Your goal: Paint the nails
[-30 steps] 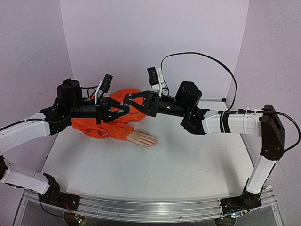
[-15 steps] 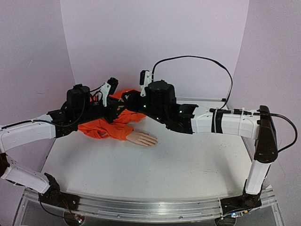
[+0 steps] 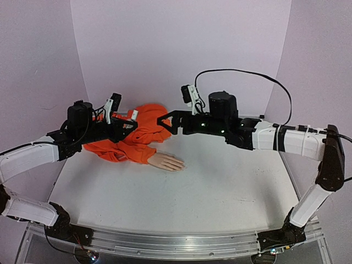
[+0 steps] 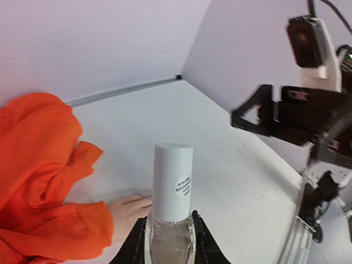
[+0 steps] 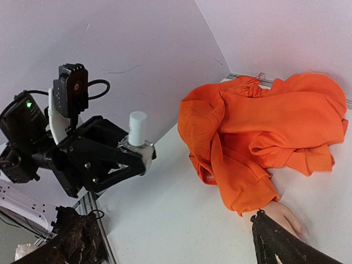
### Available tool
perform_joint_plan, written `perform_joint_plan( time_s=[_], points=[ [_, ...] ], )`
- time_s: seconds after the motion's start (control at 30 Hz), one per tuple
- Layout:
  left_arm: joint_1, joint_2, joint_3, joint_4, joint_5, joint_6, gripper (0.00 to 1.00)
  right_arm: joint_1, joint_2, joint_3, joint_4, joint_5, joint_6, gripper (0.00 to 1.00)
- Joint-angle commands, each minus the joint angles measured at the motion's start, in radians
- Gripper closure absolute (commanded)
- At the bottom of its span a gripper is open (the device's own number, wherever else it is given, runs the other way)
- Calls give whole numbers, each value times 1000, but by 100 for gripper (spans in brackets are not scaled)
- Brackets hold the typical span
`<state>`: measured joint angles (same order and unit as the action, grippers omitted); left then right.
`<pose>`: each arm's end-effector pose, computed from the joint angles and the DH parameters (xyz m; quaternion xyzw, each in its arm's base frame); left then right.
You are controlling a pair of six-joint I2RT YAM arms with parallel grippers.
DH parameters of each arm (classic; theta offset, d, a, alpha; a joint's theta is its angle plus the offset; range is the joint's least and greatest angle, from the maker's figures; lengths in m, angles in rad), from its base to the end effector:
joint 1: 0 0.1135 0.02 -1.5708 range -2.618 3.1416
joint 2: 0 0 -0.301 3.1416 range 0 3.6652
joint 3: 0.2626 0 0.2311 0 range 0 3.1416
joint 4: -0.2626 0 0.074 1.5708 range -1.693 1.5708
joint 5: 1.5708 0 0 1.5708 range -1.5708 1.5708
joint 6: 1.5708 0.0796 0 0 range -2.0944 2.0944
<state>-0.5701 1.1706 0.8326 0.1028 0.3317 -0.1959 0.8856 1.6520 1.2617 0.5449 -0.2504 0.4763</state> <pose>0.2203 -0.1720 0.3385 0.2445 0.7419 -0.3485 0.5181 0.2524 0.3400 0.4073 -0.2240 0.6126 0.5376 0.5344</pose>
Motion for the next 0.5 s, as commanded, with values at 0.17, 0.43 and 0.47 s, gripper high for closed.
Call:
perform_joint_plan(
  time_s=[0.17,0.43,0.47],
  points=[
    [-2,82,182,37,737,-133,100,-53,-24,-33,352,-539,22,2],
    [-70,125,203,43,831,-135,100,-53,27,20,502,-680,110,32],
    [-72,127,205,44,832,-135,100,-51,35,28,509,-691,118,35]
  ],
)
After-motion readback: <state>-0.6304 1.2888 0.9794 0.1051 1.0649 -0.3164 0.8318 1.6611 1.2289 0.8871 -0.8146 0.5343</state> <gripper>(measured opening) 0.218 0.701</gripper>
